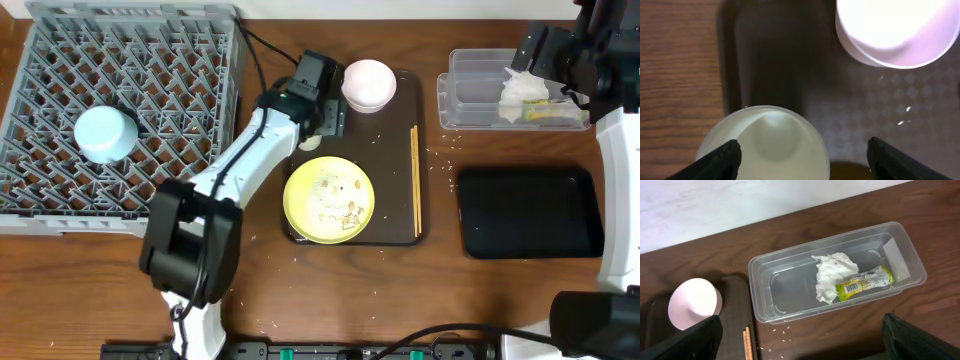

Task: Sort waste into correct bins and load items into the dishwasher
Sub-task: 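Reach the left gripper to the white paper cup and grasp it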

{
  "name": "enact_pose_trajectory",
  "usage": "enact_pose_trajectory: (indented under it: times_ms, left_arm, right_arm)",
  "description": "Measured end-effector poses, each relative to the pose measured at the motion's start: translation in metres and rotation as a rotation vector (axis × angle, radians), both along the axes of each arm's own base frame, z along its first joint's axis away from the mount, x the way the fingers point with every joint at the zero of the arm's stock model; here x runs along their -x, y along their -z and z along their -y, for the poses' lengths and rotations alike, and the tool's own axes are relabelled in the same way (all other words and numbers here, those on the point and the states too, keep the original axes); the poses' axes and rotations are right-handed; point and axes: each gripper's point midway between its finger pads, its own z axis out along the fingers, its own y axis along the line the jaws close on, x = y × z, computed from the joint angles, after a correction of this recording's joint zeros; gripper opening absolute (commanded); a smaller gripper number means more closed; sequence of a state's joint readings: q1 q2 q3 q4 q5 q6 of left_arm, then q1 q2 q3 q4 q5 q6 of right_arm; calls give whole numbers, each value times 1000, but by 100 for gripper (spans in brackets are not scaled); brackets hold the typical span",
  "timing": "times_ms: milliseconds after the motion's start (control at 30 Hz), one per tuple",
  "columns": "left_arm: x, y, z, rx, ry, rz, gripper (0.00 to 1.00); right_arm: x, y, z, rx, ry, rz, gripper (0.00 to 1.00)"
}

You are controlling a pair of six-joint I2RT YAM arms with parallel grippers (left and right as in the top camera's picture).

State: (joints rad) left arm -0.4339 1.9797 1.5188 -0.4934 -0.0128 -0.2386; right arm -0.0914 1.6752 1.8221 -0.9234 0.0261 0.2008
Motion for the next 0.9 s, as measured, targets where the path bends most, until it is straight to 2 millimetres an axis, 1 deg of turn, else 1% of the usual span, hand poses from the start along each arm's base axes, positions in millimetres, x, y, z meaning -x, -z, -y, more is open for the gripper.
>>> enact_pose_trajectory:
  times_ms: [167, 267, 400, 533, 667, 833, 867, 900]
  left_arm:
    - [3, 22, 5, -23, 15, -39, 78]
    - [5, 32, 6, -32, 20, -57, 74]
    - [6, 43, 6, -44, 25, -76, 64]
    - [7, 51, 5, -53, 26, -92, 48]
    - [6, 52, 5, -51, 19, -88, 31]
    - [2, 50, 6, -50, 19, -69, 19]
    - [1, 50, 6, -50, 18, -68, 19]
    - [1, 50, 6, -51, 20, -67, 10]
  right_arm:
    - [0, 0, 0, 0, 0, 0, 99]
    - [0, 0, 0, 0, 0, 0, 99]
    - [0, 0, 0, 0, 0, 0, 99]
    - [0, 0, 0, 0, 0, 0, 99]
    - [0, 0, 0, 0, 0, 0, 99]
    - [0, 0, 0, 0, 0, 0, 99]
    - [0, 0, 0, 0, 0, 0, 99]
    - [0, 0, 0, 0, 0, 0, 99]
